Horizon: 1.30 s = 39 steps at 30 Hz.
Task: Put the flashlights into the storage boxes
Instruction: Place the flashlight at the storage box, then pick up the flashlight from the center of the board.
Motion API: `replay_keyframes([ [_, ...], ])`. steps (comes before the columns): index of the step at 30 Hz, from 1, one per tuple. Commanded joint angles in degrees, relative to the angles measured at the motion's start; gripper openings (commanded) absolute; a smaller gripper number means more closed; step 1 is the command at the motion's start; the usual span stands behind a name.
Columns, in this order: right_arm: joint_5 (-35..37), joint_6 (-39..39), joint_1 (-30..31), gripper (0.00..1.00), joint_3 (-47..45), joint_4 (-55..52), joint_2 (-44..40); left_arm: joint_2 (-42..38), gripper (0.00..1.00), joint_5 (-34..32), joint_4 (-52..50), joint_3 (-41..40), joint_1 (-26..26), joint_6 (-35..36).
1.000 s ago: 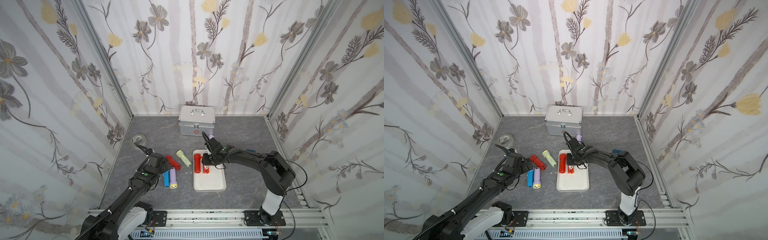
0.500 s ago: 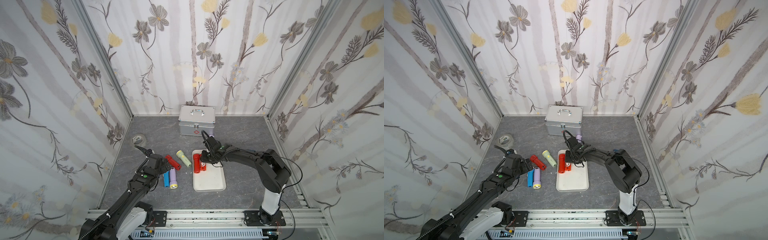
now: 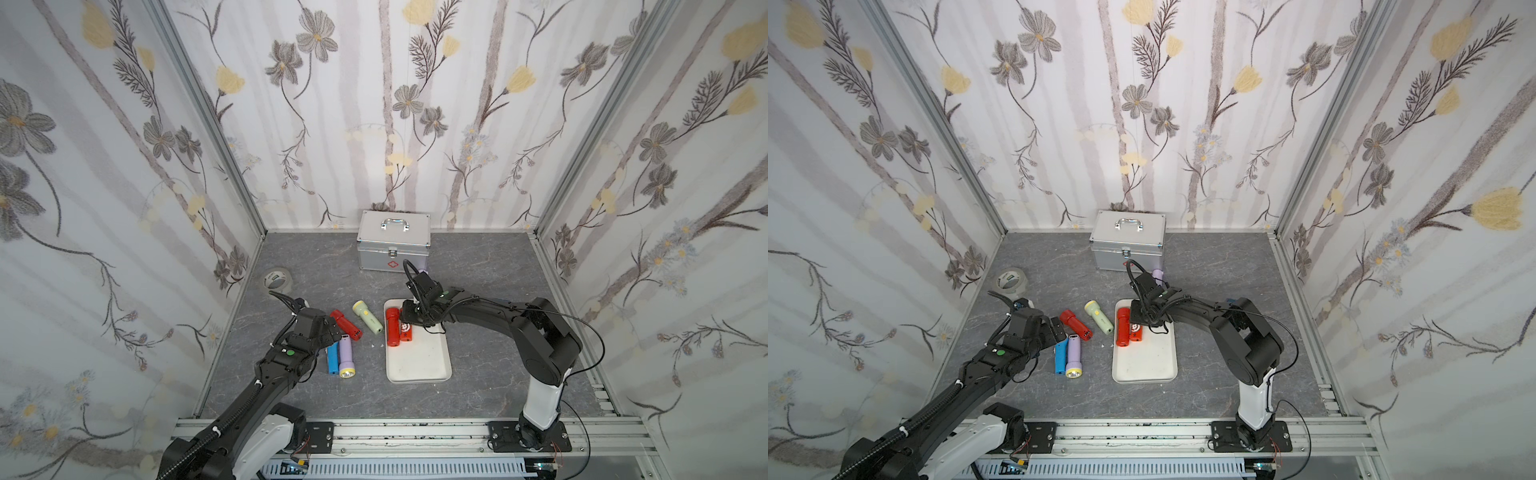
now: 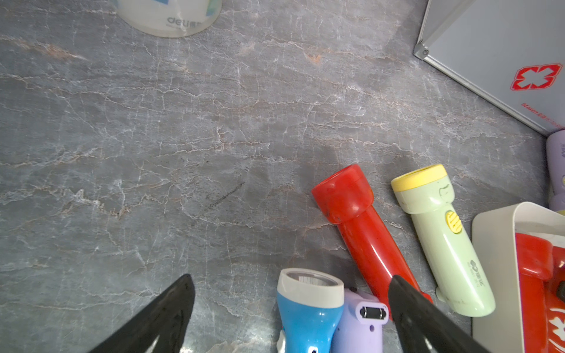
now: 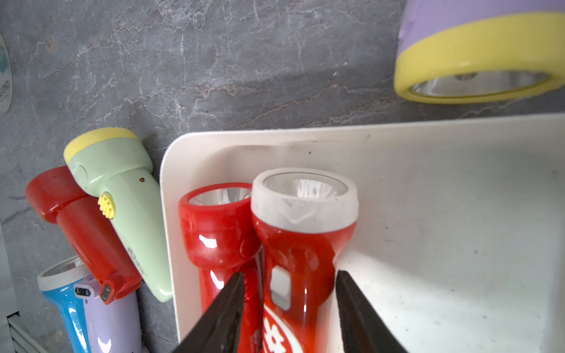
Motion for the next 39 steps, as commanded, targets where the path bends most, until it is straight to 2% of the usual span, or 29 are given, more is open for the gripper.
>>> replay_keyframes([
  [1,2.2,-0.7,0.1,0.54,0.8,-1.5,-1.7,-0.2,1.0,-0.5,1.4,-0.1,0.1,-0.4],
  [6,6.3,-2.7,0.0,0.67,0.9,-4.7,-5.2,0.2,1.0,-0.5,1.6,-0.1,0.1,-0.4],
  [8,7.8,-3.8,0.0,0.78,1.0,-5.9,-6.8,0.5,1.0,-0.6,1.7,-0.1,0.1,-0.4],
  [10,9.8,-5.2,0.0,0.99,0.6,-6.5,-9.1,1.0,1.0,-0.7,1.9,0.1,0.1,-0.6],
  [11,11.0,-5.8,0.0,1.0,0.5,-6.7,-10.5,1.2,1.0,-0.9,2.0,0.1,0.1,-0.9],
  [15,19.0,-7.2,-0.2,1.0,-1.6,-6.3,-17.1,1.7,1.0,-3.9,-1.9,2.7,0.0,-3.0],
  [18,22.0,-8.4,-1.6,1.0,-3.4,-4.9,-20.8,2.4,1.0,-1.5,-2.9,4.5,-1.3,-5.2],
  [23,23.9,-9.5,-5.5,1.0,-5.8,-0.6,-22.6,8.5,1.0,-5.8,-4.7,10.4,-11.4,-9.5],
  [26,20.4,-9.5,-9.3,1.0,-5.5,1.5,-21.6,14.1,1.0,-7.8,-5.2,14.0,-16.7,-8.2],
  [30,11.4,-10.4,-12.4,0.92,-5.5,7.8,-18.9,19.3,1.0,-7.6,-8.5,18.0,-17.8,-1.9],
  [33,7.9,-11.5,-12.4,0.85,-3.4,11.3,-14.7,19.3,1.0,-9.2,-9.7,17.5,-17.8,-0.6],
  [36,6.2,-11.8,-12.5,0.81,1.1,10.6,-9.2,17.2,1.0,-7.8,-5.5,13.4,-18.0,2.2],
  [39,6.0,-12.3,-13.1,0.78,5.8,8.8,-4.4,13.5,1.0,-11.1,-3.8,9.7,-19.2,3.3],
])
